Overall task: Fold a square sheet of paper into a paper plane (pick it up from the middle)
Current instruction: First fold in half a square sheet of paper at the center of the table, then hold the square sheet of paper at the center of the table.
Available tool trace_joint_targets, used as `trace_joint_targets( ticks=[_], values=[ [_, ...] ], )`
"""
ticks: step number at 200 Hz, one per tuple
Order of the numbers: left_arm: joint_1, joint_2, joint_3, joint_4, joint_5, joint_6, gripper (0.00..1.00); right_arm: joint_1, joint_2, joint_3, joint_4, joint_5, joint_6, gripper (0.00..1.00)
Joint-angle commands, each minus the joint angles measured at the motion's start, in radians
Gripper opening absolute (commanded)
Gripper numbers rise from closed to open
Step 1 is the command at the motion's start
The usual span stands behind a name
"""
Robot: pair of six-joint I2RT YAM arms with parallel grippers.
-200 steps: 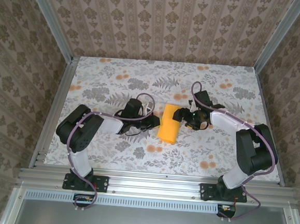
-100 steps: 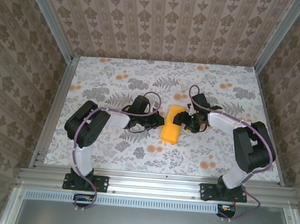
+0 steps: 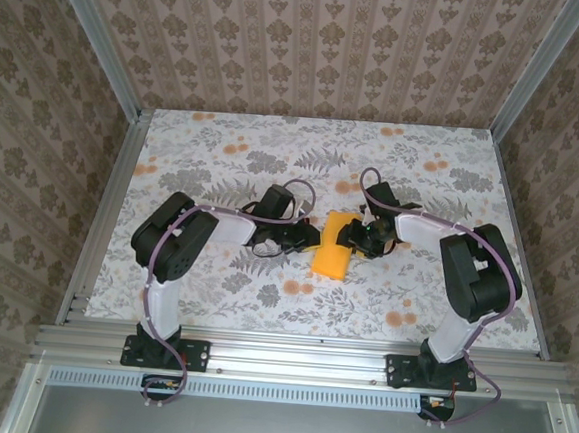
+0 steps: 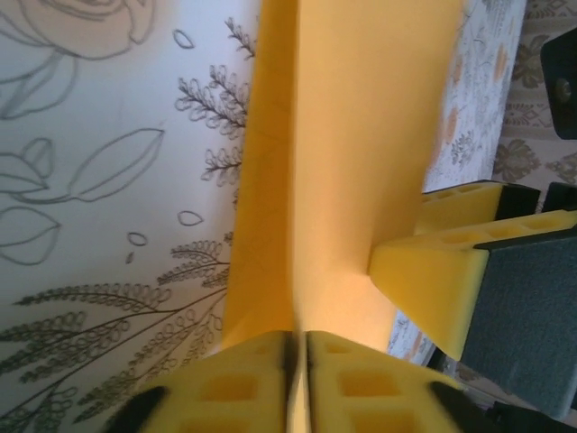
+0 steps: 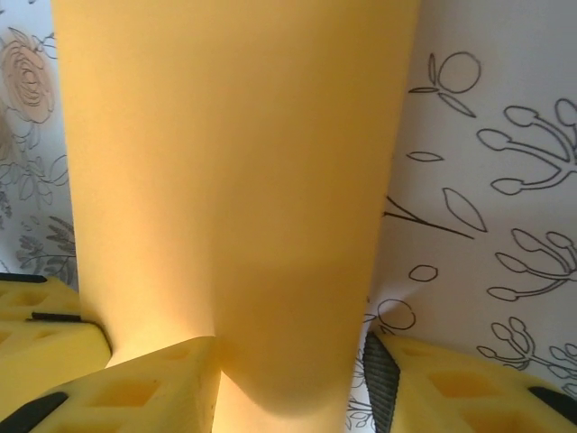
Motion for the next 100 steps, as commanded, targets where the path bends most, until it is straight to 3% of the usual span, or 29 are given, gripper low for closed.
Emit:
trace_joint_targets(
  ticks=[1,30,55,100],
  values=[
    [0.001,-0.053,0.023,-0.12,-0.063,0.062,0.29,0.007,0.026,0.029,-0.061,0.05,-0.019,0.47],
    [0.017,-0.134,0.002,-0.202,-0.155,0.1,0.45,0.007,0.044,0.038,-0.08,0.066,-0.026,0.44],
    [0.025,-0.187,-0.014,-0.249,-0.223,0.123,0.48,0.006,0.058,0.048,-0.09,0.065,-0.033,0.44],
    [0.028,-0.2,-0.014,-0.268,-0.248,0.141,0.48,0.009,0.087,0.071,-0.118,0.069,-0.048,0.45]
  ],
)
